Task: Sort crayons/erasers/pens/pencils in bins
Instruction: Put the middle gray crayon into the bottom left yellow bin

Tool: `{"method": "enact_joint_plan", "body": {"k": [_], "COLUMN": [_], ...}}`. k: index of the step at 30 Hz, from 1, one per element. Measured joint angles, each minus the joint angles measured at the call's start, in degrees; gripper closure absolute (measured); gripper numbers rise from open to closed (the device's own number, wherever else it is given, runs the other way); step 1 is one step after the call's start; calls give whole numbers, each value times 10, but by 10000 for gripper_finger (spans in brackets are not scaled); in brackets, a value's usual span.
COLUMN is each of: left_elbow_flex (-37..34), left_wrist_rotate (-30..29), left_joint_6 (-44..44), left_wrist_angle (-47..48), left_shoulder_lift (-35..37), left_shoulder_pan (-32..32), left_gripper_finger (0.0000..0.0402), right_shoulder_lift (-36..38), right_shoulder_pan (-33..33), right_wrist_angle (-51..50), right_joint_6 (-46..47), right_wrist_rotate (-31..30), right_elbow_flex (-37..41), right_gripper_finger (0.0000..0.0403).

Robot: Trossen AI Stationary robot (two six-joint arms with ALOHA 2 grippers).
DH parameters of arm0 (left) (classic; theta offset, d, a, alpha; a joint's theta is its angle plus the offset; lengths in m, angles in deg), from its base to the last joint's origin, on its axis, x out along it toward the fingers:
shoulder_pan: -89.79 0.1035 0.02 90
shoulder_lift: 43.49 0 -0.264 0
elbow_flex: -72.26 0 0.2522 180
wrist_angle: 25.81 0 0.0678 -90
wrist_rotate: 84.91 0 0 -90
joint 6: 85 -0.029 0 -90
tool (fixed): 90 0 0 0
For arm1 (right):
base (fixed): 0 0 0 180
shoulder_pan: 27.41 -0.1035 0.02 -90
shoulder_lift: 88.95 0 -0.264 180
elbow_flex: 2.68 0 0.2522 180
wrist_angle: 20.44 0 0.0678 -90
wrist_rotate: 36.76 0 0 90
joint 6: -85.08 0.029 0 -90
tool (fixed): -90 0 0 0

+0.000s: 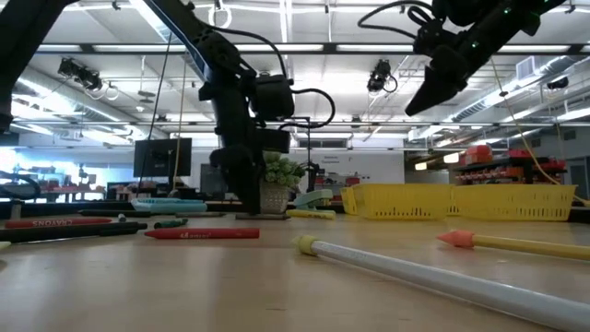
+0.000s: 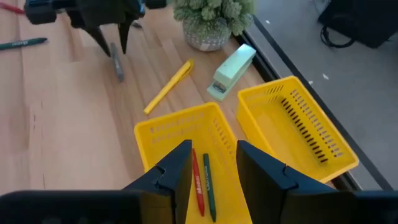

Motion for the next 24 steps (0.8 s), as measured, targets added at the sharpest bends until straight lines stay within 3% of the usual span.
{"method": "enact_joint_plan", "body": {"k": [18, 24], "left_elbow_flex": [2, 1], "left_wrist_rotate": [3, -1], "left_joint_6": [9, 35], "left_wrist_angle": [-4, -5], "left_shoulder_lift": [-29, -30], "left_shoulder_pan": [-10, -11], "left_gripper_finger": [294, 327], "right_shoulder_lift": [0, 0], "right_shoulder_pan": [0, 0], "right_wrist_angle": [15, 15], "right_joint_6": [-7, -6], "right_wrist_rotate": [-2, -2], "right_elbow_flex": [0, 0], "right_gripper_finger": [272, 272]}}
